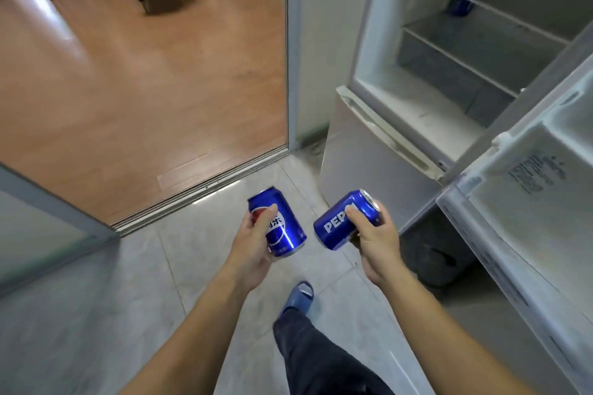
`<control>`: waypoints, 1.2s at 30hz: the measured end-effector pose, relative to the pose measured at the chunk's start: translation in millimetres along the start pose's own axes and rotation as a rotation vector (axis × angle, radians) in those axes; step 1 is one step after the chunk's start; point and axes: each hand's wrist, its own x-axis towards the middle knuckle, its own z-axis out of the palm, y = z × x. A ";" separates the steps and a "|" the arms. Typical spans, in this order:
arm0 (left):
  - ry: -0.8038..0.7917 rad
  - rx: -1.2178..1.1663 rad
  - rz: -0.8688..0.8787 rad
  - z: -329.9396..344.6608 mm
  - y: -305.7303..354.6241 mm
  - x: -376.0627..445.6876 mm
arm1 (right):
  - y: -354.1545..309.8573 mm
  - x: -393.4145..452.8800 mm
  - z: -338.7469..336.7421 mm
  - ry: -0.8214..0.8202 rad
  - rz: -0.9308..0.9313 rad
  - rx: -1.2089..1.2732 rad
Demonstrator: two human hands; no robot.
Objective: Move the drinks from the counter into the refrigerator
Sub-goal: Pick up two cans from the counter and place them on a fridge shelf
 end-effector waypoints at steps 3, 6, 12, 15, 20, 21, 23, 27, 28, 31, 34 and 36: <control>-0.070 0.070 0.033 27.4 47.9 56.7 | -22.9 57.1 26.5 0.050 -0.021 0.070; -0.116 0.149 0.028 59.9 89.7 109.9 | -52.2 108.9 43.4 0.128 -0.054 0.069; -0.250 0.287 0.076 142.1 155.4 200.3 | -122.3 197.1 44.6 0.308 -0.178 -0.032; -0.355 0.347 0.106 184.0 176.5 239.8 | -147.7 234.6 33.2 0.422 -0.222 -0.072; -0.517 0.411 0.132 260.3 203.9 310.9 | -190.7 302.3 8.0 0.593 -0.299 -0.097; -0.546 0.433 0.144 272.9 208.1 325.5 | -201.2 316.3 5.3 0.631 -0.326 -0.108; -0.615 0.475 0.157 296.5 217.6 351.2 | -221.0 344.9 1.0 0.709 -0.365 -0.107; -0.669 0.530 0.133 336.9 231.6 389.0 | -257.0 400.6 -5.3 0.823 -0.369 -0.114; -0.677 0.534 0.119 344.1 233.9 395.1 | -262.5 413.4 -6.7 0.836 -0.373 -0.124; -0.690 0.564 0.096 362.1 235.2 413.1 | -277.1 450.5 -9.1 0.873 -0.371 -0.178; -0.687 0.604 0.100 368.6 234.2 417.9 | -279.4 480.5 -12.1 0.863 -0.405 -0.270; -0.674 0.633 0.112 376.3 234.5 427.8 | -287.4 502.4 -14.1 0.865 -0.430 -0.250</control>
